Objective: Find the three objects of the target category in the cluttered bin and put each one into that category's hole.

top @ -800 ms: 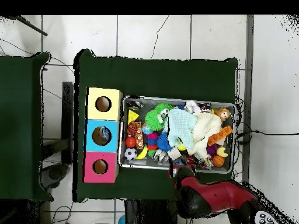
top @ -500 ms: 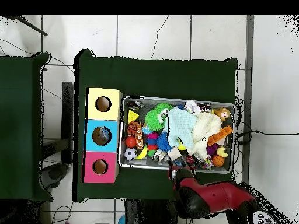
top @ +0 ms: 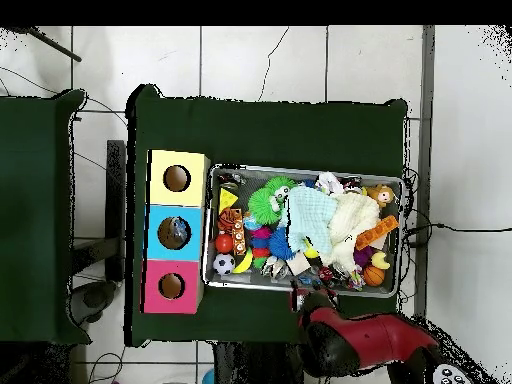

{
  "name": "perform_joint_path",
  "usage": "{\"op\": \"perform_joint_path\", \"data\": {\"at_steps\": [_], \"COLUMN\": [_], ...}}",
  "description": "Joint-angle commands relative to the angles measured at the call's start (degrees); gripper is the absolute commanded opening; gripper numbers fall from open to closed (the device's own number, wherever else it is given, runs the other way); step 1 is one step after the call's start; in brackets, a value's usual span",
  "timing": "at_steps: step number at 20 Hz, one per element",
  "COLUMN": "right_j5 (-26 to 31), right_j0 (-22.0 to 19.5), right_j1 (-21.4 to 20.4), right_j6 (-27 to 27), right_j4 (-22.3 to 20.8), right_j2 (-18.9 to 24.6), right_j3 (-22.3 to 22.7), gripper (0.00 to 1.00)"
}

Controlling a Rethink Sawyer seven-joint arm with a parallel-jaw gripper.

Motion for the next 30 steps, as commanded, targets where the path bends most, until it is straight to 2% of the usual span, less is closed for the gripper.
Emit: {"op": "perform_joint_path", "data": {"at_steps": [1, 13, 21, 30], "right_j5": [5.1, 6.9, 2.4, 0.8], "right_j0": [-2.2, -5.7, -2.9, -1.3], "right_j1": [2.2, 1.6, 5.0, 6.8], "right_j6": [0.4, -2.5, -0.1, 1.1], "right_j4": [-0.6, -1.3, -4.5, -4.9], "right_j2": [0.9, 3.0, -1.9, -3.7], "right_j3": [-2.1, -1.9, -4.8, -6.3], "gripper": [1.0, 1.0, 1.0, 1.0]}}
